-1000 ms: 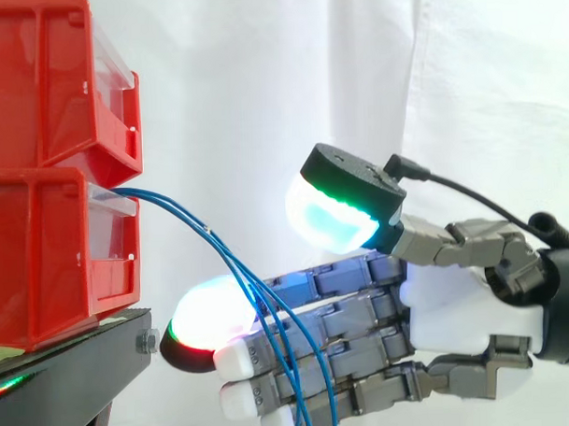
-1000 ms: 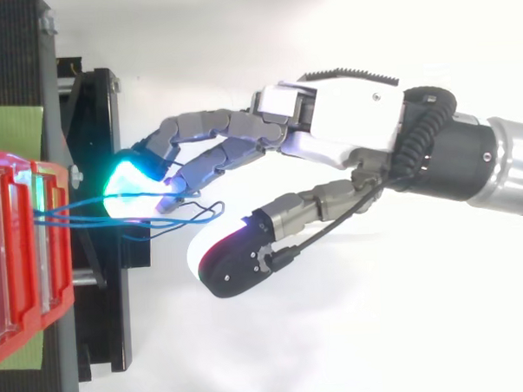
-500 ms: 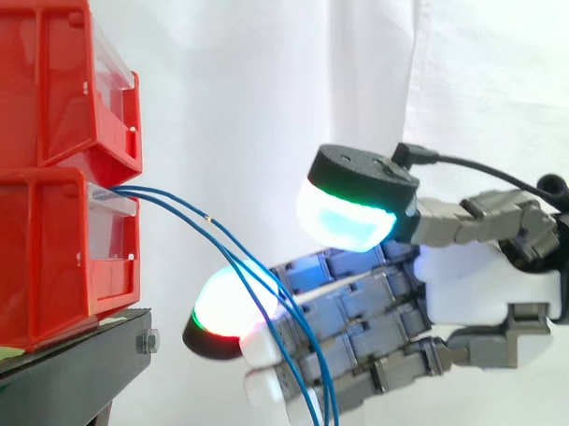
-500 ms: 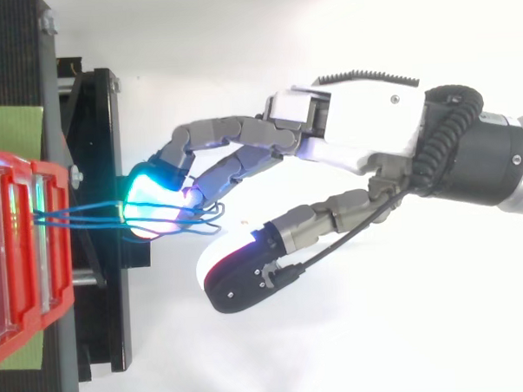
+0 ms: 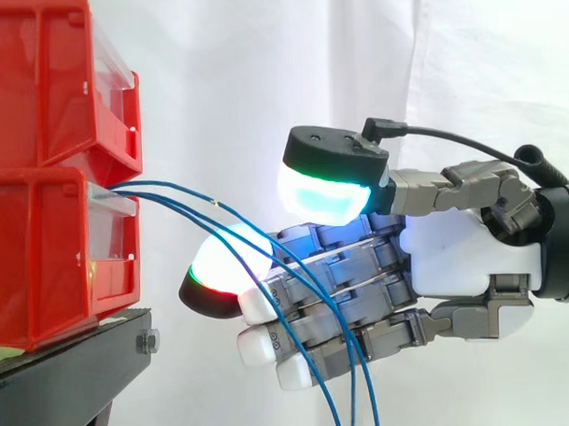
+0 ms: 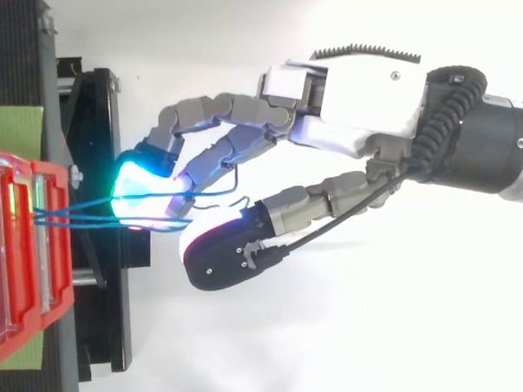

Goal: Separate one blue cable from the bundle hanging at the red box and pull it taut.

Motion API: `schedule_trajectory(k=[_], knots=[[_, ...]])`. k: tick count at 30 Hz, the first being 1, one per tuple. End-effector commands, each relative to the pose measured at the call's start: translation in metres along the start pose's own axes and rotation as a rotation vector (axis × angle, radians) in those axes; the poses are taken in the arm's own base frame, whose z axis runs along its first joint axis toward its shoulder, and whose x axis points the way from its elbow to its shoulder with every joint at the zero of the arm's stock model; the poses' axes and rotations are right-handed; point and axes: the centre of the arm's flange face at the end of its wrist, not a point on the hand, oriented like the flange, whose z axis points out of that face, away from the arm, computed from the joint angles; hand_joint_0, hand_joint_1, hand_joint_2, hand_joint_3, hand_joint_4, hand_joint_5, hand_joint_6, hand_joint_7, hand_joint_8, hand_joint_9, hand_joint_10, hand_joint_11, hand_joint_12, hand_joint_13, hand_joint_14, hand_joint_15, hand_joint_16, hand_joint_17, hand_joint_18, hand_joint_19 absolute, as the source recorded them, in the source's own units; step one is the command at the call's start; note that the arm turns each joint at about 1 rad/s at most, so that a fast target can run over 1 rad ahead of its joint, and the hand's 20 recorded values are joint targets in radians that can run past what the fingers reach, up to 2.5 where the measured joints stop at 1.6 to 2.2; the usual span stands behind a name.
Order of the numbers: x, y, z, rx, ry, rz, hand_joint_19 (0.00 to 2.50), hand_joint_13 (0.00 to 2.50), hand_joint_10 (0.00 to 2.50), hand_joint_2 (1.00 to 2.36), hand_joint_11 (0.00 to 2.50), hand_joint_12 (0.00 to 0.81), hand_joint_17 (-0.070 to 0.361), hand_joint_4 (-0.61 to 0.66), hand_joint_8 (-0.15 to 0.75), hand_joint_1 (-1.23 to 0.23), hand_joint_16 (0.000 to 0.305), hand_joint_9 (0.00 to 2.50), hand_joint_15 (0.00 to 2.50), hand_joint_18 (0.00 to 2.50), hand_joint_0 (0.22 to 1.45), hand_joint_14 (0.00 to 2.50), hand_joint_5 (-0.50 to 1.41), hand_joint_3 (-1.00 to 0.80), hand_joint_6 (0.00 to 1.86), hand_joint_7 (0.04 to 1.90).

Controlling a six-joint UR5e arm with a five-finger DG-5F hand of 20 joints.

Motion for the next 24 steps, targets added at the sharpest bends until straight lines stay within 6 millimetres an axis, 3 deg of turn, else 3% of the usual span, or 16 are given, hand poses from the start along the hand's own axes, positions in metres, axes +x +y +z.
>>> schedule_trajectory(k=[1, 7, 15, 21, 24], knots=[[0.001, 0.000, -0.001, 0.004, 0.002, -0.002, 0.35, 0.68, 0.01, 1.02, 0.32, 0.378, 0.096, 0.21, 0.358, -0.76, 0.043, 0.58, 0.33, 0.58, 0.64, 0.01, -0.21, -0.22, 0.89, 1.02], [0.002, -0.002, -0.004, 0.036, 0.007, -0.010, 0.37, 0.72, 0.01, 1.01, 0.41, 0.382, 0.097, 0.23, 0.369, -0.80, 0.043, 0.64, 0.36, 0.61, 0.65, 0.01, -0.20, -0.30, 0.93, 1.03], [0.007, 0.017, 0.002, 0.048, 0.012, -0.013, 0.39, 0.76, 0.01, 1.01, 0.45, 0.377, 0.095, 0.25, 0.381, -0.72, 0.042, 0.73, 0.39, 0.64, 0.63, 0.01, -0.16, -0.42, 0.92, 1.14], [0.006, 0.019, 0.000, 0.093, 0.016, -0.027, 0.42, 0.83, 0.01, 1.01, 0.52, 0.380, 0.095, 0.24, 0.396, -0.71, 0.042, 0.83, 0.44, 0.68, 0.63, 0.02, -0.14, -0.31, 0.92, 1.23], [0.006, 0.018, -0.001, 0.098, 0.017, -0.029, 0.44, 0.91, 0.02, 1.02, 0.58, 0.392, 0.097, 0.20, 0.414, -0.76, 0.043, 0.91, 0.51, 0.74, 0.63, 0.02, -0.13, -0.17, 0.92, 1.31]])
